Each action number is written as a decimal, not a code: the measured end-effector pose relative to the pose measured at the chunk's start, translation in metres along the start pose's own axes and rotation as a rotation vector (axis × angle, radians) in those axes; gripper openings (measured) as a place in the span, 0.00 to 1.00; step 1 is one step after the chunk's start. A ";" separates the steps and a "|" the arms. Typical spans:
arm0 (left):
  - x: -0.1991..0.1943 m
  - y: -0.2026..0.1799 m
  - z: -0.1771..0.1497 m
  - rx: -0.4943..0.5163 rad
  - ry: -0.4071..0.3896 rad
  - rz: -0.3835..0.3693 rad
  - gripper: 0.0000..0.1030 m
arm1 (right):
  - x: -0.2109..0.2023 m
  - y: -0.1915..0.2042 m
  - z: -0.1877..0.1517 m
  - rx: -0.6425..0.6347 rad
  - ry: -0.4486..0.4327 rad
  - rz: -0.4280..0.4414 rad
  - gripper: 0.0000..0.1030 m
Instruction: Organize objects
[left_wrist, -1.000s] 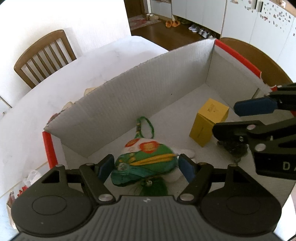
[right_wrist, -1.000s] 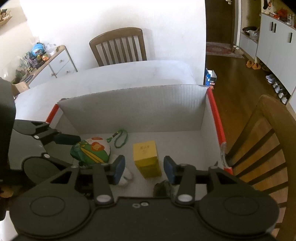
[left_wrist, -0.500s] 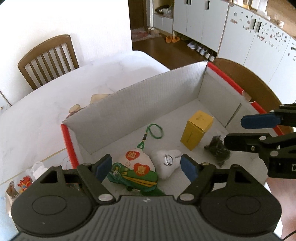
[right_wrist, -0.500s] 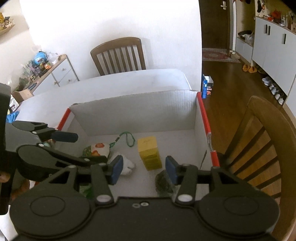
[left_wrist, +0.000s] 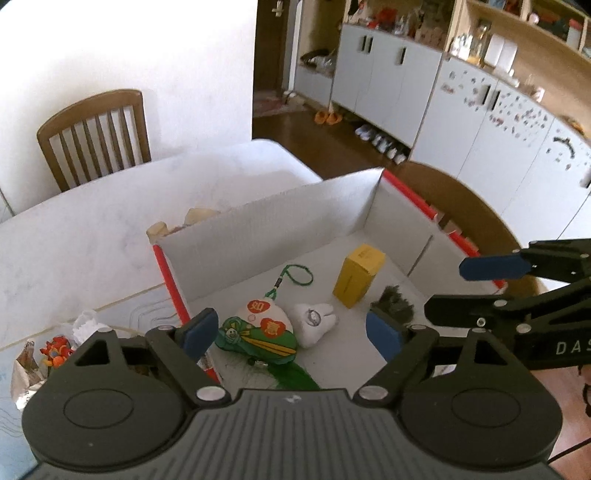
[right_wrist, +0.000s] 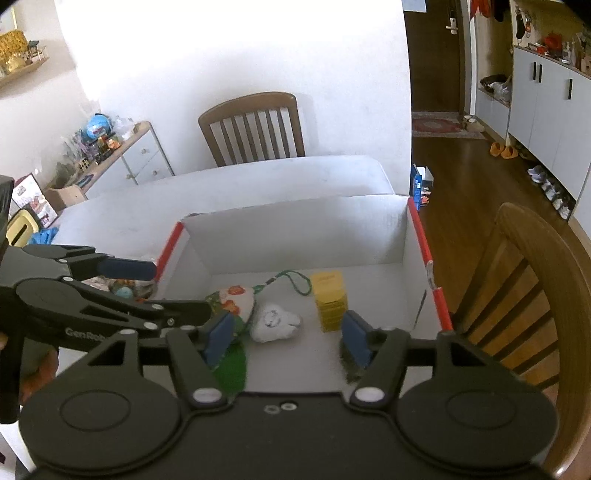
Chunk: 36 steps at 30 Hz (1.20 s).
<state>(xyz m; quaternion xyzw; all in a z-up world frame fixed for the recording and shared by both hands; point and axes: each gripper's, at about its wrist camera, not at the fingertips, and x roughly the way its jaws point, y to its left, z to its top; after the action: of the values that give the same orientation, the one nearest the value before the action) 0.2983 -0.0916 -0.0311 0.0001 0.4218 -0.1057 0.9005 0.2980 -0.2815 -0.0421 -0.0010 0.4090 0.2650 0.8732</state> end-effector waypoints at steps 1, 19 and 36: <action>-0.005 0.002 -0.001 -0.001 -0.010 -0.005 0.85 | -0.003 0.003 -0.001 0.003 -0.007 -0.001 0.67; -0.090 0.066 -0.033 0.009 -0.179 -0.068 1.00 | -0.038 0.083 -0.028 0.034 -0.112 -0.042 0.96; -0.135 0.132 -0.071 -0.025 -0.255 -0.059 1.00 | -0.027 0.162 -0.046 0.040 -0.131 -0.070 0.97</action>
<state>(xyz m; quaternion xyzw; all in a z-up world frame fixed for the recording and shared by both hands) 0.1859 0.0697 0.0136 -0.0369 0.3051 -0.1258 0.9433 0.1759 -0.1648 -0.0190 0.0195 0.3561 0.2257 0.9066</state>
